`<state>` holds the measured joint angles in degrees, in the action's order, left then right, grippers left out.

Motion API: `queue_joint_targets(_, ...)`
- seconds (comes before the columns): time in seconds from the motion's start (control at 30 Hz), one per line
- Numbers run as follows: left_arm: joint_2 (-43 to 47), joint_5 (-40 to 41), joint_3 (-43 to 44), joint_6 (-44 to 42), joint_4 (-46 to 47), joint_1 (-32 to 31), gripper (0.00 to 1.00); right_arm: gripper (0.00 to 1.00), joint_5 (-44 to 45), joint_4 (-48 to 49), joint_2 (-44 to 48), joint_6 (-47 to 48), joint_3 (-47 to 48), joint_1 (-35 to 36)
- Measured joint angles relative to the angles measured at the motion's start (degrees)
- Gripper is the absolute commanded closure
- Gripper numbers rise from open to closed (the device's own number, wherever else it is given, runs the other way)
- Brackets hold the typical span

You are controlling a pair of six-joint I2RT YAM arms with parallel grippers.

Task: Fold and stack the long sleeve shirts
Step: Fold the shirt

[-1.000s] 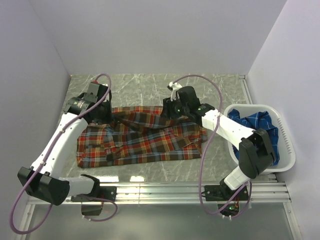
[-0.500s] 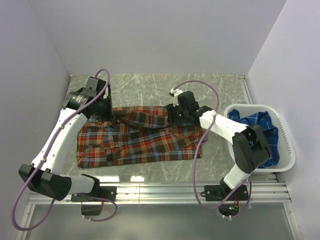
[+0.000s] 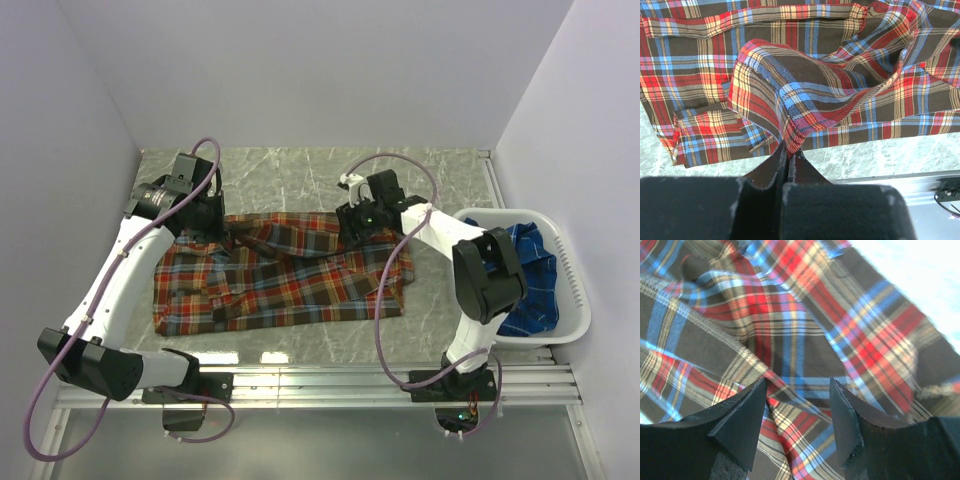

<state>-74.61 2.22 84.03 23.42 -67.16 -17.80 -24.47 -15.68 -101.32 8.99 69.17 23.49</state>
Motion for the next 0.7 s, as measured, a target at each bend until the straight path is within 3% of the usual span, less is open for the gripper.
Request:
queue_joint_targets(0.2, 0.0, 0.0, 0.0, -0.2, 0.0, 0.0, 1.00, 0.47, -5.6, -5.2, -3.9, 4.4, 5.0, 0.0)
queue_joint_targets(0.3, 0.0, 0.0, 0.0, -0.2, 0.0, 0.0, 1.00, 0.62, -8.1, -7.2, -4.8, 6.0, 6.7, 0.0)
queue_joint_targets(0.43, 0.0, 0.3, 0.0, -0.2, 0.0, 0.0, 1.00, 0.99, -9.6, -9.4, -4.8, 7.4, 6.7, 0.0)
queue_joint_targets(0.7, 0.0, 3.6, -0.1, -0.1, -0.2, 0.0, 0.99, 1.00, -8.2, -13.4, -4.2, 7.2, 6.6, -0.6)
